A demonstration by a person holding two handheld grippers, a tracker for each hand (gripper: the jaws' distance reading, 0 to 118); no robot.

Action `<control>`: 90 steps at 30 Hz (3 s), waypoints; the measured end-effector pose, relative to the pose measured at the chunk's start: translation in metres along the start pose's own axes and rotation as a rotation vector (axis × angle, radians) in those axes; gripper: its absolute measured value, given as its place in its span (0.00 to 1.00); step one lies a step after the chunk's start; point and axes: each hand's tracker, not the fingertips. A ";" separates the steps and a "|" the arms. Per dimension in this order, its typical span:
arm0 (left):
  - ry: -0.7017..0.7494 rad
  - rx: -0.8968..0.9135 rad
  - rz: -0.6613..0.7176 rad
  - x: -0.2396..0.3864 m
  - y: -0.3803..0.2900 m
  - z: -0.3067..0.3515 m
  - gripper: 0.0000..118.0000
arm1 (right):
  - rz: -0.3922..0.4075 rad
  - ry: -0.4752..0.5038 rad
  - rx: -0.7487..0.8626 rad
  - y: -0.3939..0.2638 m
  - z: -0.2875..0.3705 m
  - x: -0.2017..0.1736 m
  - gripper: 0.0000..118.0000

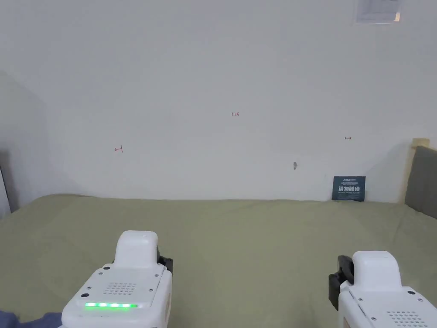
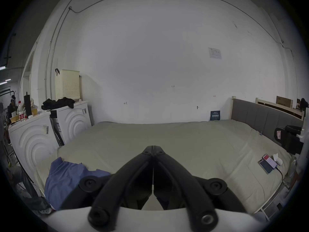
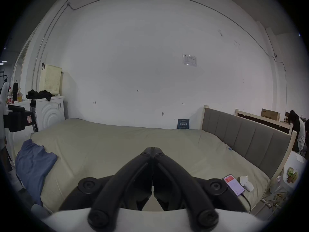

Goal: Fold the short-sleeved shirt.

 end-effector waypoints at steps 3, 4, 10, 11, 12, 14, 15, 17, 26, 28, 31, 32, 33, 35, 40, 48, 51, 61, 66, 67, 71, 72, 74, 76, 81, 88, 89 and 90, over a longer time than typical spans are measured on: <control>-0.004 0.004 -0.007 0.002 0.000 0.001 0.00 | 0.000 0.001 -0.003 0.000 0.000 -0.002 0.02; -0.010 0.003 -0.007 0.002 -0.001 0.001 0.00 | 0.002 -0.002 -0.005 0.000 0.000 -0.001 0.02; -0.010 -0.011 -0.006 -0.008 -0.004 -0.001 0.00 | 0.003 0.008 -0.023 -0.002 -0.004 -0.005 0.02; -0.003 -0.015 -0.004 -0.013 -0.005 -0.001 0.00 | 0.005 0.015 -0.027 -0.003 -0.005 -0.007 0.02; 0.013 -0.019 0.000 -0.020 -0.007 0.000 0.00 | 0.004 0.027 -0.035 -0.004 -0.007 -0.009 0.02; 0.061 -0.032 0.028 -0.041 -0.010 0.003 0.00 | -0.013 0.068 -0.051 -0.007 -0.013 -0.020 0.02; 0.093 -0.044 0.047 -0.053 -0.013 0.007 0.00 | -0.012 0.088 -0.055 -0.010 -0.016 -0.029 0.02; 0.150 -0.063 0.067 -0.081 -0.017 0.017 0.00 | -0.011 0.156 -0.068 -0.013 -0.023 -0.052 0.02; 0.502 -0.093 0.067 -0.192 -0.032 0.085 0.00 | -0.004 0.506 -0.057 -0.013 -0.019 -0.177 0.02; 0.547 -0.105 0.077 -0.206 -0.035 0.098 0.00 | 0.006 0.553 -0.053 -0.014 -0.015 -0.197 0.02; 0.597 -0.117 0.074 -0.220 -0.042 0.111 0.00 | 0.018 0.604 -0.059 -0.015 -0.010 -0.218 0.02; 0.604 -0.119 0.079 -0.224 -0.044 0.114 0.00 | 0.022 0.613 -0.060 -0.016 -0.009 -0.222 0.02; 0.611 -0.120 0.085 -0.228 -0.046 0.117 0.00 | 0.022 0.624 -0.058 -0.016 -0.008 -0.226 0.02; 0.632 -0.130 0.087 -0.234 -0.049 0.119 0.00 | 0.029 0.642 -0.063 -0.017 -0.006 -0.233 0.02; 0.647 -0.138 0.121 -0.242 -0.054 0.120 0.00 | 0.037 0.658 -0.073 -0.020 -0.009 -0.240 0.02; 0.639 -0.169 0.105 -0.248 -0.063 0.105 0.00 | 0.038 0.661 -0.097 -0.022 -0.014 -0.244 0.02; 0.622 -0.197 0.113 -0.254 -0.068 0.091 0.00 | 0.044 0.658 -0.107 -0.025 -0.016 -0.246 0.02; 0.498 -0.309 0.117 -0.274 -0.093 -0.005 0.00 | 0.070 0.639 -0.136 -0.037 -0.031 -0.254 0.02; 0.384 -0.479 0.175 -0.292 -0.126 -0.075 0.00 | 0.084 0.619 -0.166 -0.048 -0.044 -0.256 0.02; 0.375 -0.508 0.194 -0.296 -0.135 -0.088 0.00 | 0.089 0.615 -0.175 -0.051 -0.047 -0.256 0.02; 0.386 -0.627 0.202 -0.313 -0.167 -0.132 0.00 | 0.095 0.599 -0.216 -0.063 -0.062 -0.257 0.02; 0.383 -0.660 0.203 -0.318 -0.175 -0.141 0.00 | 0.093 0.595 -0.227 -0.067 -0.066 -0.257 0.02; 0.345 -0.724 0.234 -0.327 -0.188 -0.153 0.00 | 0.094 0.591 -0.251 -0.074 -0.074 -0.259 0.02; 0.303 -0.794 0.276 -0.334 -0.199 -0.162 0.00 | 0.096 0.589 -0.276 -0.082 -0.080 -0.260 0.02; 0.283 -0.880 0.245 -0.336 -0.226 -0.179 1.00 | 0.094 0.598 -0.330 -0.097 -0.085 -0.263 0.02; 0.254 -0.852 0.265 -0.331 -0.220 -0.175 0.98 | 0.096 0.595 -0.368 -0.100 -0.081 -0.250 0.02; 0.259 -0.836 0.258 -0.329 -0.214 -0.170 0.98 | 0.089 0.591 -0.370 -0.097 -0.080 -0.246 0.02; 0.260 -0.829 0.255 -0.328 -0.210 -0.168 0.96 | 0.078 0.590 -0.373 -0.095 -0.080 -0.242 0.02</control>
